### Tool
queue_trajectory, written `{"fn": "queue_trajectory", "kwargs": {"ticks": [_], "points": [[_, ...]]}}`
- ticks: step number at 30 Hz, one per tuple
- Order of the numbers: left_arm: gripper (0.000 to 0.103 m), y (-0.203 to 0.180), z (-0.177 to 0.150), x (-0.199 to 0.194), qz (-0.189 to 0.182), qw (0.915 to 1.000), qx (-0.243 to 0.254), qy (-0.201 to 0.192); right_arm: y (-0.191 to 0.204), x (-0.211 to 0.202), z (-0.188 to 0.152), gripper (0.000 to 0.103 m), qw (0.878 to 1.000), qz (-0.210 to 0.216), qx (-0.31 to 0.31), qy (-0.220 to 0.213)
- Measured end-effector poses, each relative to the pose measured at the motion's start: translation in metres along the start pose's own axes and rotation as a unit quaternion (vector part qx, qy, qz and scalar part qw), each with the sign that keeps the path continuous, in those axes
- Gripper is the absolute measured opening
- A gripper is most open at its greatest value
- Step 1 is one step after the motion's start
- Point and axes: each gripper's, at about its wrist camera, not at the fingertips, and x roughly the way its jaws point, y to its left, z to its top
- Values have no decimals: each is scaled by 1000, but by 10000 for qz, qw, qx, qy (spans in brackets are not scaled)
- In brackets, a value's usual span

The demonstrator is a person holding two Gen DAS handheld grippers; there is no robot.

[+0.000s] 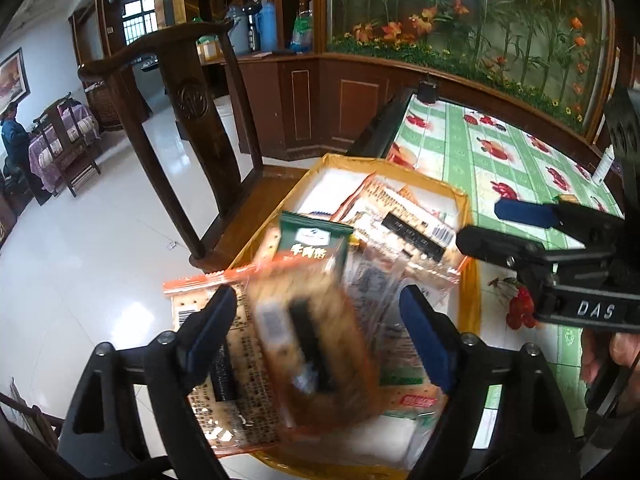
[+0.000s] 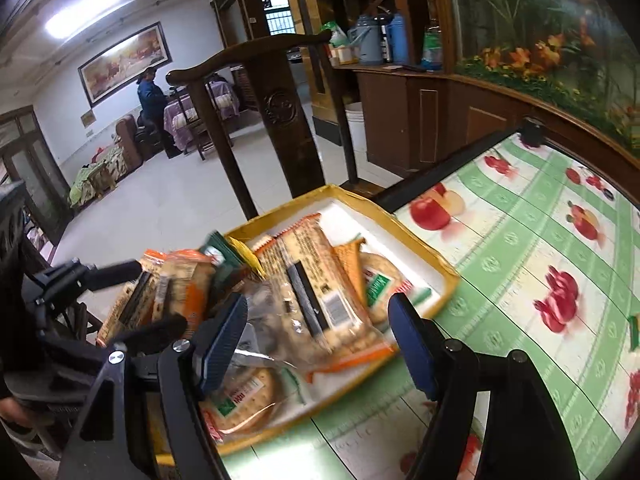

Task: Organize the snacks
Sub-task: 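Lower both held packs into the foam box and open both tools, then move both tools back to the last cracker packs on the table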

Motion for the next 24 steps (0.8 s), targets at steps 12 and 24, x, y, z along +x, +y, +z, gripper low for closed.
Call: {"fn": "queue_trajectory", "kwargs": {"ticks": [12, 24], "points": [[85, -65, 3, 7, -421, 9984, 381, 35, -51, -47, -36, 79, 9970, -483, 588, -126], [91, -164, 7, 17, -1011, 9910, 855, 184, -140, -113, -105, 79, 9786, -1432, 1480, -29]]}}
